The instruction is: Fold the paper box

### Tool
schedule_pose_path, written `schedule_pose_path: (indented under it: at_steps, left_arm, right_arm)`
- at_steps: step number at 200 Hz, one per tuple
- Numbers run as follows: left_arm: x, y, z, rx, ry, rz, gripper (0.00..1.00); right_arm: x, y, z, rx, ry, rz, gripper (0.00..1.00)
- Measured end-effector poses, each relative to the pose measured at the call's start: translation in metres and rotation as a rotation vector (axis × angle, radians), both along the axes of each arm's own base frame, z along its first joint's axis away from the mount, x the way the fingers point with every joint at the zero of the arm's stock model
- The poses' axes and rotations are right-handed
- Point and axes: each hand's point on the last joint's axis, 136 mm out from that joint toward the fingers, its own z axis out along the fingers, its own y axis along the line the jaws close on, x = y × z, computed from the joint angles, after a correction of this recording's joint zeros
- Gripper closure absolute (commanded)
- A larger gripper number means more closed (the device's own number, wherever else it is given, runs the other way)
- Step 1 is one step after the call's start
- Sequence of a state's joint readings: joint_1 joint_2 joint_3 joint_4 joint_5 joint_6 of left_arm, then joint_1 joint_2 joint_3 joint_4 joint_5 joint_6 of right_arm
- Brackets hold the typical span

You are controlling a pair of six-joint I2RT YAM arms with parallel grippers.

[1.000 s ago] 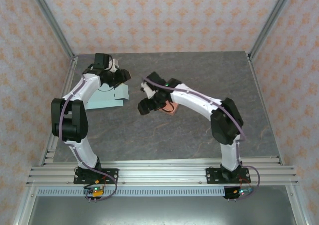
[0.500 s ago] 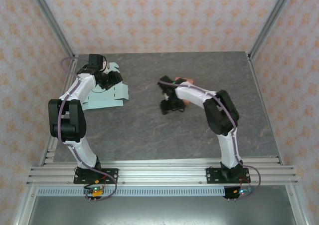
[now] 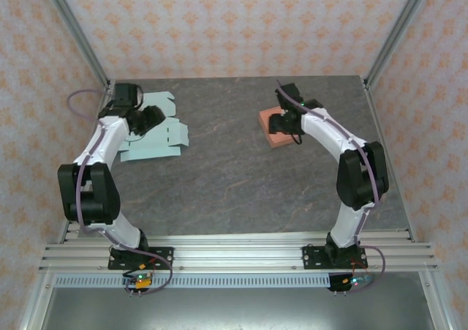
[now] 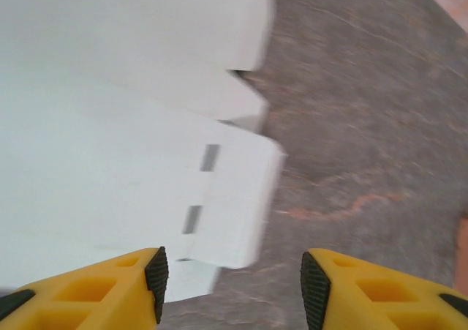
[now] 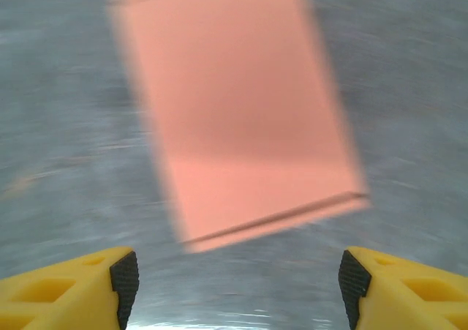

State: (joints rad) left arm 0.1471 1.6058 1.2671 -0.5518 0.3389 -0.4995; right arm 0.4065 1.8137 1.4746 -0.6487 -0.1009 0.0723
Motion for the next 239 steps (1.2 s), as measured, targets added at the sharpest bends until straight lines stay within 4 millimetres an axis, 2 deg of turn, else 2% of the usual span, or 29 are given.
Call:
schedule_pose_path:
  at_steps: [12, 30, 40, 50, 75, 96, 167, 179, 189, 202, 216, 228, 239]
  left_arm:
    - [-0.018, 0.026, -0.008, 0.004, 0.030, 0.088, 0.44]
    - [-0.047, 0.061, -0.025, -0.006, 0.085, 0.217, 0.44]
    - [-0.061, 0.075, -0.034, -0.012, 0.114, 0.270, 0.44]
    - [-0.071, 0.083, -0.041, -0.009, 0.138, 0.305, 0.44]
    - [-0.080, 0.083, -0.051, -0.003, 0.169, 0.318, 0.44]
    - [-0.081, 0.083, -0.052, -0.004, 0.173, 0.327, 0.44]
    - [-0.091, 0.079, -0.066, -0.017, 0.213, 0.334, 0.43]
    - [-0.091, 0.079, -0.067, -0.017, 0.216, 0.333, 0.43]
    - [-0.091, 0.079, -0.069, -0.017, 0.223, 0.333, 0.43]
    - [-0.091, 0.080, -0.072, -0.015, 0.234, 0.332, 0.43]
    - [-0.086, 0.083, -0.075, -0.013, 0.242, 0.334, 0.43]
    - [-0.077, 0.086, -0.076, -0.015, 0.246, 0.334, 0.43]
    - [-0.068, 0.088, -0.078, -0.021, 0.248, 0.332, 0.43]
  right_arm:
    - [-0.009, 0.044, 0.002, 0.014, -0.016, 0.123, 0.25]
    - [-0.016, 0.095, -0.007, 0.000, -0.023, 0.219, 0.27]
    - [-0.017, 0.110, -0.019, -0.004, -0.013, 0.233, 0.28]
    - [-0.017, 0.112, -0.035, -0.016, 0.015, 0.224, 0.28]
    - [-0.009, 0.088, -0.065, -0.038, 0.088, 0.143, 0.29]
    - [0.003, 0.059, -0.077, -0.053, 0.116, 0.061, 0.30]
    - [0.037, -0.036, -0.077, -0.135, 0.096, -0.162, 0.28]
    - [0.042, -0.048, -0.076, -0.133, 0.089, -0.184, 0.28]
    - [0.045, -0.050, -0.076, -0.114, 0.086, -0.189, 0.28]
    - [0.047, -0.038, -0.075, -0.054, 0.087, -0.163, 0.28]
    - [0.048, -0.009, -0.072, 0.045, 0.086, -0.106, 0.28]
    - [0.047, 0.028, -0.062, 0.152, 0.080, -0.043, 0.27]
    - [0.047, 0.072, -0.048, 0.266, 0.068, 0.013, 0.27]
